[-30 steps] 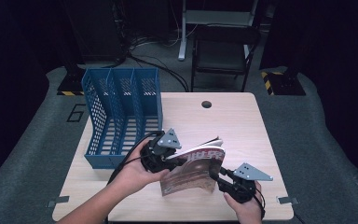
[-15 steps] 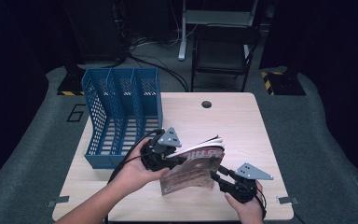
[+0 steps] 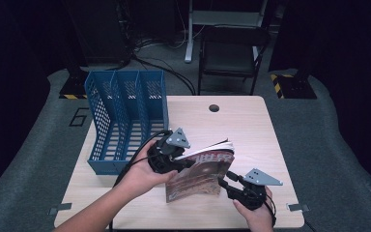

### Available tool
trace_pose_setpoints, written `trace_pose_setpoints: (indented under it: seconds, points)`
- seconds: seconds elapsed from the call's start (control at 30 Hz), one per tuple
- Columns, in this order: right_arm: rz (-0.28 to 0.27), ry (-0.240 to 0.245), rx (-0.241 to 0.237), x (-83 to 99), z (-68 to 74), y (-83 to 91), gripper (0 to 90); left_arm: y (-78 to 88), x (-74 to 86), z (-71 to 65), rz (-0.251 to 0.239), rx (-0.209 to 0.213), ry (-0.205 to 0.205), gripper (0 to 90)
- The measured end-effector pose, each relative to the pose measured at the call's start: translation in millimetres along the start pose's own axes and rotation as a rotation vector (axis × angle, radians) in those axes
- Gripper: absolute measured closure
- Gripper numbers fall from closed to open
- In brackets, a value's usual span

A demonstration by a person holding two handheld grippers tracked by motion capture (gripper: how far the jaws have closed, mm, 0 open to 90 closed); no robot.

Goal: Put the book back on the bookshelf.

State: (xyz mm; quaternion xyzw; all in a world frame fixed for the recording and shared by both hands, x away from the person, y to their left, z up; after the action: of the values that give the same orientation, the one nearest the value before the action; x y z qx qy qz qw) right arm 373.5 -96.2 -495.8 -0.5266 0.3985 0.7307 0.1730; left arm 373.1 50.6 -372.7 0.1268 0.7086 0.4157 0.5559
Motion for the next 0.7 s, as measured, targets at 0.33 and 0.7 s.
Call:
trace_pose_setpoints:
  seconds: [0.33,0.7]
  points:
    - [-0.022,-0.035,0.005,-1.4,-4.3,4.2,54.2,20.9,-16.2,5.1,-0.019,-0.015,0.015,83.9]
    - [-0.017,-0.029,0.01,0.1,-5.6,2.3,54.2,42.7,-27.8,17.9,-0.045,-0.031,0.04,83.9]
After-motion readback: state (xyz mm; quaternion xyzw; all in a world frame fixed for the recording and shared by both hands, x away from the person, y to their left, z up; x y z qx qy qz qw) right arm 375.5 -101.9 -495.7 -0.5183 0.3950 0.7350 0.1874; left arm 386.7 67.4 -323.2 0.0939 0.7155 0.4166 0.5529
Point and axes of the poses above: each handheld gripper's, and its own axes: y roughly backward along the jaws, x roughly out of its underside, z roughly to its left, the point moved 10 cm from there along -y, roughly forward along the jaws, and after that the axes turned 2 degrees about y, right-handed, at the moved point
